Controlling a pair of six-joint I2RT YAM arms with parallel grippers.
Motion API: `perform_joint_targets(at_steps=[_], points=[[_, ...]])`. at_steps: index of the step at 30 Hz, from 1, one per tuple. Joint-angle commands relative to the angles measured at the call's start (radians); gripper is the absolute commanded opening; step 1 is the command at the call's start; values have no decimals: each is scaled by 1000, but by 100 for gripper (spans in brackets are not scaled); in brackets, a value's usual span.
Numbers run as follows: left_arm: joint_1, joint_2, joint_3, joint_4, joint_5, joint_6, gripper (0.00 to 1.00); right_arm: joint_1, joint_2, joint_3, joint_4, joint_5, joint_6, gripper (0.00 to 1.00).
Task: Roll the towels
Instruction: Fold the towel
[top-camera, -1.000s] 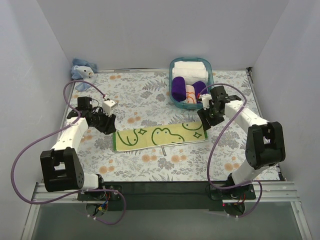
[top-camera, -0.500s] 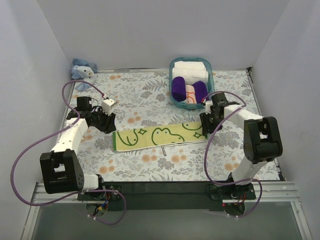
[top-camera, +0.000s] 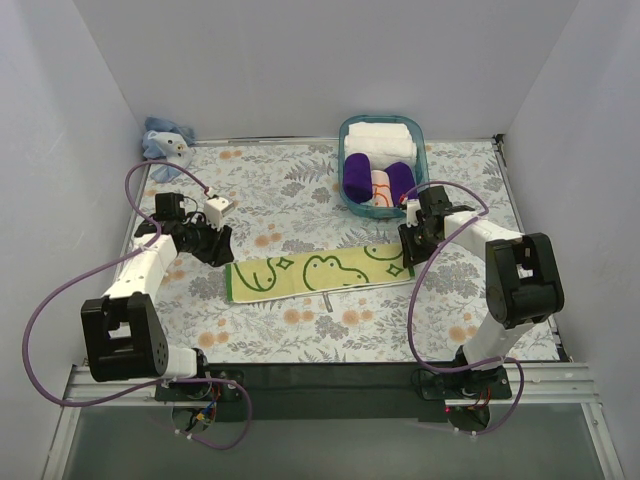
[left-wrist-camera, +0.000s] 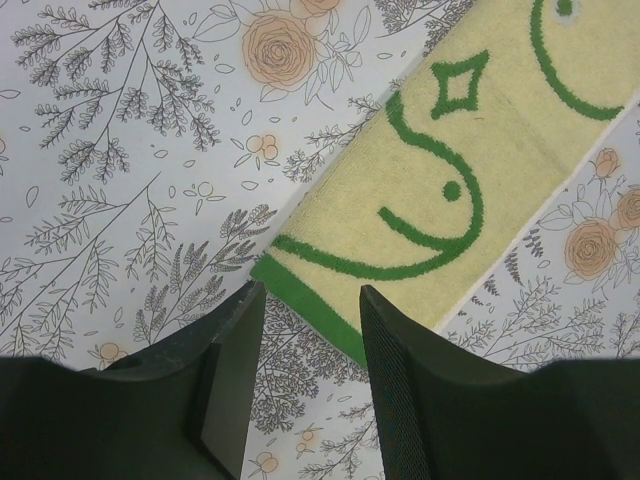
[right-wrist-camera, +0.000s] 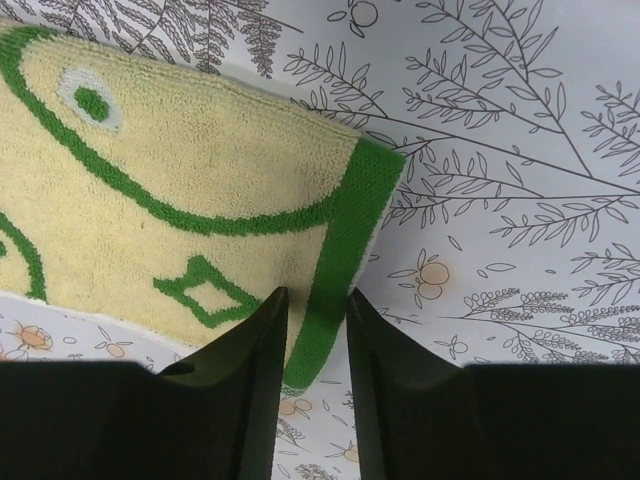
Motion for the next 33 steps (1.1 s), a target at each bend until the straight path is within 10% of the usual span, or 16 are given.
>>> perform_joint_targets(at_steps=[1, 5, 33], points=[[-1, -2, 29, 18, 25, -9, 40, 15, 46, -42, 9, 0, 12, 27], [-1, 1, 29, 19, 19, -13, 40, 17, 46, -45, 5, 13, 0, 2], [0, 8, 36, 39, 19, -42, 40, 159, -124, 114, -104, -68, -14, 1]])
